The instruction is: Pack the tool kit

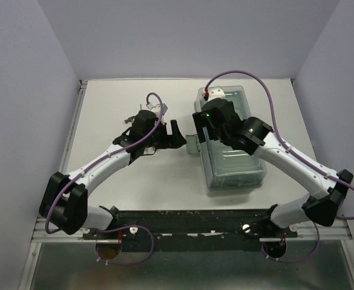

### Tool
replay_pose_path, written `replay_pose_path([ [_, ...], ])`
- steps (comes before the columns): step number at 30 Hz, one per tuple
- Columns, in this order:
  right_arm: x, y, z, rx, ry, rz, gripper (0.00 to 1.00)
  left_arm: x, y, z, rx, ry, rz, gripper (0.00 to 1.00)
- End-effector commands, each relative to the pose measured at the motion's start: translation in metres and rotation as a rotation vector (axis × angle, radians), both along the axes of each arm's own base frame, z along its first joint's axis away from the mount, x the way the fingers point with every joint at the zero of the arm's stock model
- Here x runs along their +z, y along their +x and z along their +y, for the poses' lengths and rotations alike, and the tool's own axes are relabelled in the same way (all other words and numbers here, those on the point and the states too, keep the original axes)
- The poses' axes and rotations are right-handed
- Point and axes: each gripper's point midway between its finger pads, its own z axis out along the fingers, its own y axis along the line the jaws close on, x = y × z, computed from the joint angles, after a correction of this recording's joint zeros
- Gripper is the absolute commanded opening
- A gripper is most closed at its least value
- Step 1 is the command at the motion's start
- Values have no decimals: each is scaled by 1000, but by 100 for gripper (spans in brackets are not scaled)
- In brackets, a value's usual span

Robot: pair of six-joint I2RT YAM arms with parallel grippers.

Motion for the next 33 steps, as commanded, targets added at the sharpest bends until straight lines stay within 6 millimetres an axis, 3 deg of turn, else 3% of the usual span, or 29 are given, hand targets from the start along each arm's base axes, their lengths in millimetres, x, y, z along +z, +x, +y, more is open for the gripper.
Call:
replay_pose_path([
  [1, -9, 7, -6, -61, -137, 18, 95, -9, 0, -1, 2, -16, 30, 99],
  [7, -22, 14, 1, -56, -203, 59, 86, -12, 2, -2, 10, -46, 37, 99],
  [22, -61, 15, 8, -84, -306, 189, 51, -12, 3, 1, 6, -62, 29, 99],
  [27, -53, 16, 4, -105, -313, 177, 17, -10, 4, 4, 12, -65, 23, 99],
  [30, -37, 18, 4, -103, -285, 142, 5, -11, 4, 5, 15, -67, 27, 99],
  [33, -20, 21, 3, -101, -262, 101, 1, -8, 5, 5, 14, -72, 23, 99],
])
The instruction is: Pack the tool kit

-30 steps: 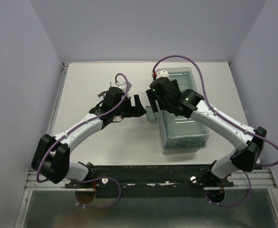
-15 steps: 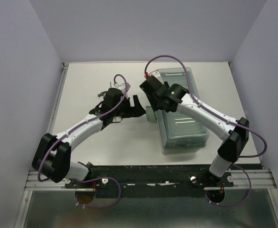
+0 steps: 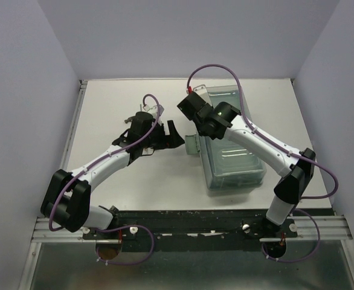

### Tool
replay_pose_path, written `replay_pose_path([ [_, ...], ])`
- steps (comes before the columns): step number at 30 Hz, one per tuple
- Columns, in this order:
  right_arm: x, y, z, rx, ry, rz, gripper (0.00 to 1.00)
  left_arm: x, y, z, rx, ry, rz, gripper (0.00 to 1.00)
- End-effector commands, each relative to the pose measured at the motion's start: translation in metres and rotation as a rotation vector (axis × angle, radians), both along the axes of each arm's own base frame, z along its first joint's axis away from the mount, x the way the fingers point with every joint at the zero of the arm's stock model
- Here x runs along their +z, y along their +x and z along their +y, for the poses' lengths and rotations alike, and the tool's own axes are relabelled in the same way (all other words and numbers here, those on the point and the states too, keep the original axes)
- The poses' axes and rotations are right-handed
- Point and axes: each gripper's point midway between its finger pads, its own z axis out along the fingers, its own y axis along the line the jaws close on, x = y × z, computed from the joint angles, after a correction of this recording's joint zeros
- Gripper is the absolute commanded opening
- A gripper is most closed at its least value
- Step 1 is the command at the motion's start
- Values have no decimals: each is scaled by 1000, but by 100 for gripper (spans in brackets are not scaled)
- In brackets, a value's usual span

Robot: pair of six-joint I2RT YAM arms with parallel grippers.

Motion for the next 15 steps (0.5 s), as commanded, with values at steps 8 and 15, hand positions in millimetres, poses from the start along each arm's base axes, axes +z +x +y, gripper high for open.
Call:
replay_pose_path([
  [8, 35, -1, -11, 18, -16, -57, 0, 14, 1, -4, -20, -49, -33, 99],
  [15, 48, -5, -49, -31, 56, -45, 30, 32, 3, -6, -34, -65, -82, 99],
])
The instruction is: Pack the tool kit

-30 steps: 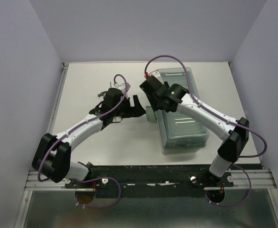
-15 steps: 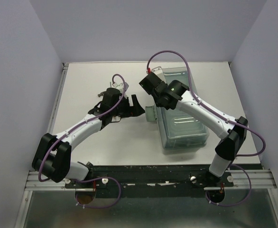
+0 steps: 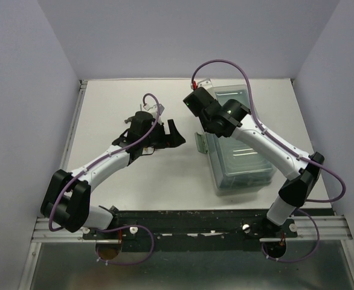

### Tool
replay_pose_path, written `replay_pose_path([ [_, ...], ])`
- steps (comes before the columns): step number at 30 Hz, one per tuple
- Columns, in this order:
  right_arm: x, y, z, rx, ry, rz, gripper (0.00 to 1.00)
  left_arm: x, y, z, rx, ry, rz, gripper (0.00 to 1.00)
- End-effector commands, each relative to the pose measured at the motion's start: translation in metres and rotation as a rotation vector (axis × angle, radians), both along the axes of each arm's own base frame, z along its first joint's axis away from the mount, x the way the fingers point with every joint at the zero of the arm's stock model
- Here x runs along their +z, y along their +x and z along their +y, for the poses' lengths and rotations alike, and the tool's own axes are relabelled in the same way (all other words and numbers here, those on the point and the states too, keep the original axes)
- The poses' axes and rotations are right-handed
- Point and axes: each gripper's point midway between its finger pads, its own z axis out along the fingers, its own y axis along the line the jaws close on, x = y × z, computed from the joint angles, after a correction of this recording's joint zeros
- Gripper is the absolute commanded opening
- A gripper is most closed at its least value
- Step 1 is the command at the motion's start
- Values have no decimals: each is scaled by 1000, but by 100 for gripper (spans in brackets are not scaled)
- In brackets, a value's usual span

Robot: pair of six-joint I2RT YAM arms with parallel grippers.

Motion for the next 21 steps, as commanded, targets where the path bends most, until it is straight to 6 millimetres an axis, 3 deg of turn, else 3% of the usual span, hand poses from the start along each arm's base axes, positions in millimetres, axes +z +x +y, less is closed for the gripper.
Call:
replay_pose_path([
  [1, 12, -10, -38, -21, 54, 18, 38, 28, 1, -4, -28, -39, -66, 99],
  [5, 9, -19, -43, 21, 83, 39, 88, 34, -5, -4, -47, -32, -44, 99],
  [7, 1, -22, -42, 25, 76, 76, 96, 43, -7, -2, -56, -21, -39, 99],
  [13, -24, -28, -38, 26, 45, 139, 100, 64, -14, 7, -91, 74, -41, 99],
  [21, -38, -22, -31, 16, -19, 134, 99, 49, 3, -15, -162, 73, 34, 99],
])
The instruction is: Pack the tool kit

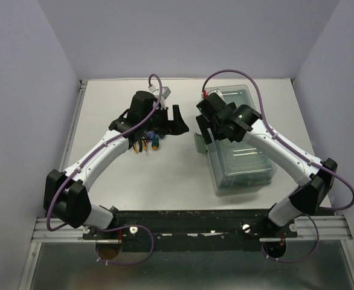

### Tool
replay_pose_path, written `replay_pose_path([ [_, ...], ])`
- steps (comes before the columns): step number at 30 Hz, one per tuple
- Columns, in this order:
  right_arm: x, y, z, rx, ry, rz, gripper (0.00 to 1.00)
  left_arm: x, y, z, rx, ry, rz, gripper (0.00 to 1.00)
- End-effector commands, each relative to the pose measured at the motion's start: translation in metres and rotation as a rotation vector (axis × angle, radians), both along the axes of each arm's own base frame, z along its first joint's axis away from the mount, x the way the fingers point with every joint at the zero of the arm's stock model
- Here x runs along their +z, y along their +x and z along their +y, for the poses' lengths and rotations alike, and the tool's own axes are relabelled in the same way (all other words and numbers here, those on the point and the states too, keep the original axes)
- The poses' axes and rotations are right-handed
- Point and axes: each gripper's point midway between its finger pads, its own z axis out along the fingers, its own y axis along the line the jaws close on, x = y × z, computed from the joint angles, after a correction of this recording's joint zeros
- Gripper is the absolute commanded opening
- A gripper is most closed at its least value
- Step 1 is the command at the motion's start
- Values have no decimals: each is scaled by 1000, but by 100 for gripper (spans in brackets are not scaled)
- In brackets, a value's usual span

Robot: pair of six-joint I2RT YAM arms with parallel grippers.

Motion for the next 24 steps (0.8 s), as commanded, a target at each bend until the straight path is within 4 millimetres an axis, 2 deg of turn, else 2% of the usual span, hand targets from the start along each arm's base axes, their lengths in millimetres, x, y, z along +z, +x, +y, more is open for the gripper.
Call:
replay_pose_path([
  [1, -9, 3, 2, -12, -37, 4, 98, -29, -2, -7, -56, 37, 103, 99],
  [9, -27, 1, 16, 6, -15, 57, 72, -27, 16, -16, -67, 43, 91, 99],
  [16, -38, -8, 21, -1, 35, 99, 56, -38, 15, -10, -56, 59, 81, 99],
  [19, -41, -11, 20, -6, 30, 112, 39, -42, 12, -10, -65, 55, 90, 99],
  [24, -35, -9, 7, -39, -25, 84, 24, -43, 8, -10, -76, 53, 93, 99],
])
